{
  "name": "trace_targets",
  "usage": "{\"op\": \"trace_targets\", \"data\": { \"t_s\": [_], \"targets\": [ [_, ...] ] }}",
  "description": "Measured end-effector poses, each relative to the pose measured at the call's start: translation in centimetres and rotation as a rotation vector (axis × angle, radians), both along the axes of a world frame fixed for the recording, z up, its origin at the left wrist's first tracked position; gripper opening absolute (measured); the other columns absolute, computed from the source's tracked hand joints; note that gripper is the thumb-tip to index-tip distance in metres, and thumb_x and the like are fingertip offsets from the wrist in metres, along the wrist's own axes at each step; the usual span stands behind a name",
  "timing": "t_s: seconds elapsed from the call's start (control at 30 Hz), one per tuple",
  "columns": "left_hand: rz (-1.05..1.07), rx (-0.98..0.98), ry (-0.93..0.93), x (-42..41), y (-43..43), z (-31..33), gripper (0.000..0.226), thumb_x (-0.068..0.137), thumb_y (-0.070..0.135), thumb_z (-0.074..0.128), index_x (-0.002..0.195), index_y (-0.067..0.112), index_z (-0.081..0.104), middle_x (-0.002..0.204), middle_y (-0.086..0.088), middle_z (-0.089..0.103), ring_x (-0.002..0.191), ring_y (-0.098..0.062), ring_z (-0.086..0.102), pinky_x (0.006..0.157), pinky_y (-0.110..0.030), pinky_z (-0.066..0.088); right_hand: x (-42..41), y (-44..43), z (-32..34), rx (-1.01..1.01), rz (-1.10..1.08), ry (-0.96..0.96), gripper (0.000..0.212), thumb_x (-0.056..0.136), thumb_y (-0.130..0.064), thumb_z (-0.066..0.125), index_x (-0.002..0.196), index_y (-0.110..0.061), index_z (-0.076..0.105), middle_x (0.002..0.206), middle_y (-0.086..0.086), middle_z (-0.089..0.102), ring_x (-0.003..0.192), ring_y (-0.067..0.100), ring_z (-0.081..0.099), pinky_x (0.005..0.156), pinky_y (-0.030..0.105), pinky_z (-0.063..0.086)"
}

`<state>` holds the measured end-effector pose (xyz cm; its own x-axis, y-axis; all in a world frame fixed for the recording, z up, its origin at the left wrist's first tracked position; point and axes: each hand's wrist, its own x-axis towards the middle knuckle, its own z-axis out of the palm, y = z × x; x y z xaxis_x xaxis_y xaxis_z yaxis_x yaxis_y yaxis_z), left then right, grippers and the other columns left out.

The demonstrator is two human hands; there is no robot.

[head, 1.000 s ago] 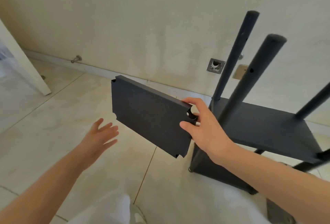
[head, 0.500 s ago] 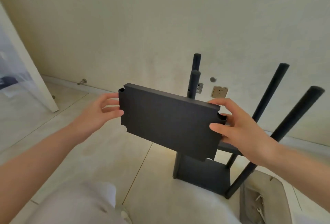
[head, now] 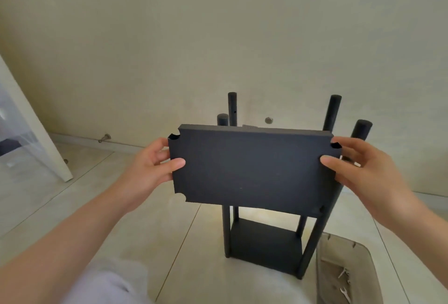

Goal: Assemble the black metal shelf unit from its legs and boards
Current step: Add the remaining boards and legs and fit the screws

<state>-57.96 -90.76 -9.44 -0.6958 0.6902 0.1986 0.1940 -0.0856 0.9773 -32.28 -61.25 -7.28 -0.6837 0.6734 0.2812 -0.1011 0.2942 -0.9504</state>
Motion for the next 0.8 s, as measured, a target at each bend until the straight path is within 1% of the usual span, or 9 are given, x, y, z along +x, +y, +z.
{"op": "trace_targets", "data": {
  "t_s": [0.07, 0.13, 0.2, 0.3, 0.4, 0.47, 0.57, 0.7, 0.8],
  "targets": [
    [0.005, 0.051, -0.027, 0.9, 1.2, -0.3, 0.048, 0.086, 0.012, 0.074, 0.13, 0.021, 0.059, 0.122, -0.009, 0.072, 0.108, -0.026, 0.071, 0.08, -0.03, 0.059, 0.6, 0.3, -0.2, 0.056, -0.088, -0.025, 0.014, 0.086, -0.031, 0.071, 0.093, -0.042, 0.066, 0.091, -0.027, 0.07, 0.089, -0.008, 0.065, 0.075, 0.021, 0.05],
    [0.012, 0.098, -0.051, 1.5, 2.1, -0.2, 0.045, 0.085, 0.014, 0.071, 0.128, 0.02, 0.06, 0.121, -0.01, 0.072, 0.107, -0.026, 0.071, 0.079, -0.029, 0.059, 0.9, 0.3, -0.2, 0.106, -0.127, -0.039, 0.012, 0.09, -0.034, 0.065, 0.097, -0.043, 0.063, 0.095, -0.026, 0.069, 0.093, -0.005, 0.065, 0.071, 0.015, 0.046],
    [0.02, 0.136, -0.077, 1.8, 2.8, 0.3, 0.044, 0.082, 0.015, 0.068, 0.126, 0.02, 0.062, 0.12, -0.01, 0.072, 0.107, -0.025, 0.071, 0.079, -0.028, 0.059, 1.2, 0.4, -0.4, 0.137, -0.13, -0.051, 0.027, 0.091, -0.029, 0.065, 0.116, -0.038, 0.06, 0.11, -0.019, 0.065, 0.1, 0.004, 0.063, 0.074, 0.019, 0.048],
    [0.056, 0.17, -0.111, 2.0, 3.4, 1.3, 0.041, 0.081, 0.014, 0.068, 0.122, 0.019, 0.065, 0.119, -0.009, 0.073, 0.106, -0.023, 0.071, 0.077, -0.028, 0.059, 1.3, 0.5, -0.6, 0.185, -0.122, -0.109, 0.044, 0.093, -0.017, 0.065, 0.131, -0.034, 0.052, 0.105, -0.022, 0.062, 0.093, 0.003, 0.063, 0.07, 0.015, 0.049],
    [0.109, 0.169, -0.112, 1.5, 4.1, 2.8, 0.033, 0.089, 0.011, 0.066, 0.12, 0.019, 0.067, 0.119, -0.004, 0.074, 0.105, -0.02, 0.072, 0.074, -0.028, 0.061, 0.9, 1.0, -0.1, 0.172, -0.128, -0.06, 0.033, 0.093, -0.009, 0.063, 0.108, -0.039, 0.063, 0.088, -0.029, 0.069, 0.083, -0.004, 0.067, 0.058, 0.007, 0.049],
    [0.147, 0.16, -0.081, 1.1, 4.7, 4.2, 0.027, 0.095, 0.014, 0.063, 0.121, 0.021, 0.069, 0.119, 0.001, 0.074, 0.107, -0.018, 0.072, 0.075, -0.032, 0.061, 0.6, 1.4, 0.8, 0.149, -0.11, 0.005, 0.037, 0.093, -0.008, 0.062, 0.1, -0.045, 0.065, 0.091, -0.029, 0.071, 0.083, -0.006, 0.067, 0.061, 0.004, 0.049],
    [0.213, 0.181, -0.019, 0.7, 6.1, 6.4, 0.022, 0.099, 0.019, 0.061, 0.118, 0.025, 0.071, 0.114, 0.007, 0.075, 0.103, -0.01, 0.072, 0.076, -0.032, 0.059, 0.1, 2.2, 2.9, 0.144, -0.125, 0.079, 0.032, 0.09, -0.008, 0.066, 0.097, -0.039, 0.07, 0.094, -0.021, 0.074, 0.083, -0.001, 0.07, 0.066, 0.007, 0.052],
    [0.272, 0.219, -0.052, 0.3, 8.6, 9.1, 0.014, 0.096, 0.024, 0.067, 0.107, 0.023, 0.076, 0.106, 0.007, 0.077, 0.091, -0.008, 0.073, 0.065, -0.026, 0.057, -1.0, 3.6, 5.6, 0.047, -0.156, 0.123, 0.017, 0.087, -0.013, 0.072, 0.092, -0.029, 0.073, 0.085, -0.013, 0.076, 0.075, 0.002, 0.072, 0.064, 0.015, 0.056],
    [0.407, 0.206, -0.1, -0.3, 10.7, 10.0, 0.019, 0.087, 0.03, 0.077, 0.101, 0.017, 0.075, 0.094, 0.002, 0.078, 0.066, -0.011, 0.069, 0.043, -0.021, 0.045, -1.6, 4.5, 6.9, 0.004, -0.223, 0.082, 0.006, 0.088, -0.025, 0.071, 0.084, -0.024, 0.075, 0.076, -0.011, 0.075, 0.064, 0.0, 0.068, 0.071, 0.026, 0.056]
  ]
}}
